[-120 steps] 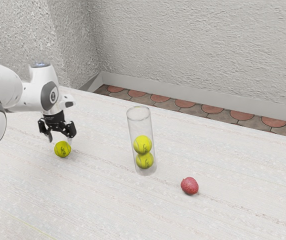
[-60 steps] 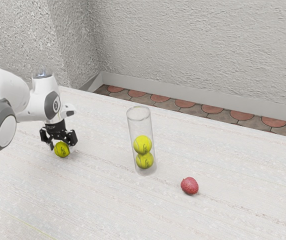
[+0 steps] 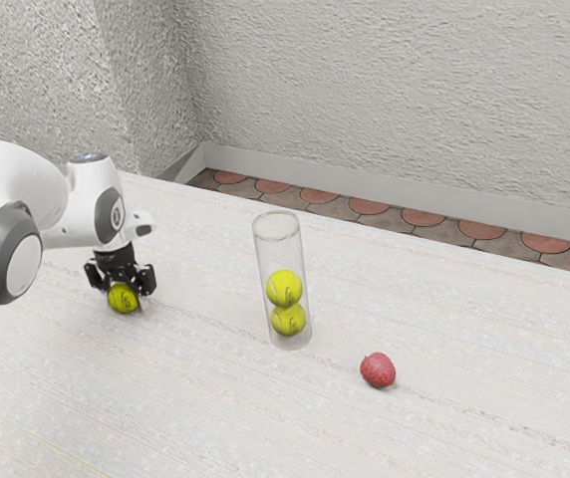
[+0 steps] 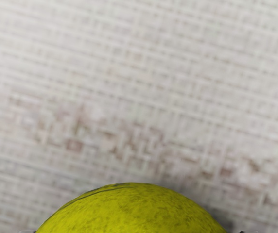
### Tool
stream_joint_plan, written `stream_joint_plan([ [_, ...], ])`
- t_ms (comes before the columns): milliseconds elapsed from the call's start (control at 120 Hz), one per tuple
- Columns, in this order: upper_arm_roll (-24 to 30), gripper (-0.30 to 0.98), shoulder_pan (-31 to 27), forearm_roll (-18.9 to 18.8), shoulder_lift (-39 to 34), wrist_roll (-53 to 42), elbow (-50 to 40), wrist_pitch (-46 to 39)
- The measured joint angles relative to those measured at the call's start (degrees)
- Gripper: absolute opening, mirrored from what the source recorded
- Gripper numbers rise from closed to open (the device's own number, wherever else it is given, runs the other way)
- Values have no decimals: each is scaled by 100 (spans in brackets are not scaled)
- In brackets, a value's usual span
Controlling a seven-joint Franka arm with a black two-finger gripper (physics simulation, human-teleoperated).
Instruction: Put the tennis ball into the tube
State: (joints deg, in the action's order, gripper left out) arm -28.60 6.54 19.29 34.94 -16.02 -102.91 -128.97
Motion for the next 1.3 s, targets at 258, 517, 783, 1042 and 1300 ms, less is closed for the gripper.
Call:
stream_joint_plan([
  [258, 30, 38, 24, -48, -49, -8, 154, -6],
  [517, 235, 34, 348, -181, -628, 26, 1551, 757],
  [783, 646, 31, 849, -185, -997, 70, 2729, 1783],
  [1042, 690, 30, 1611, -195, -1082, 221, 2585, 2103],
  [1300, 828, 32, 1740, -204, -1297, 367, 2290, 2199],
])
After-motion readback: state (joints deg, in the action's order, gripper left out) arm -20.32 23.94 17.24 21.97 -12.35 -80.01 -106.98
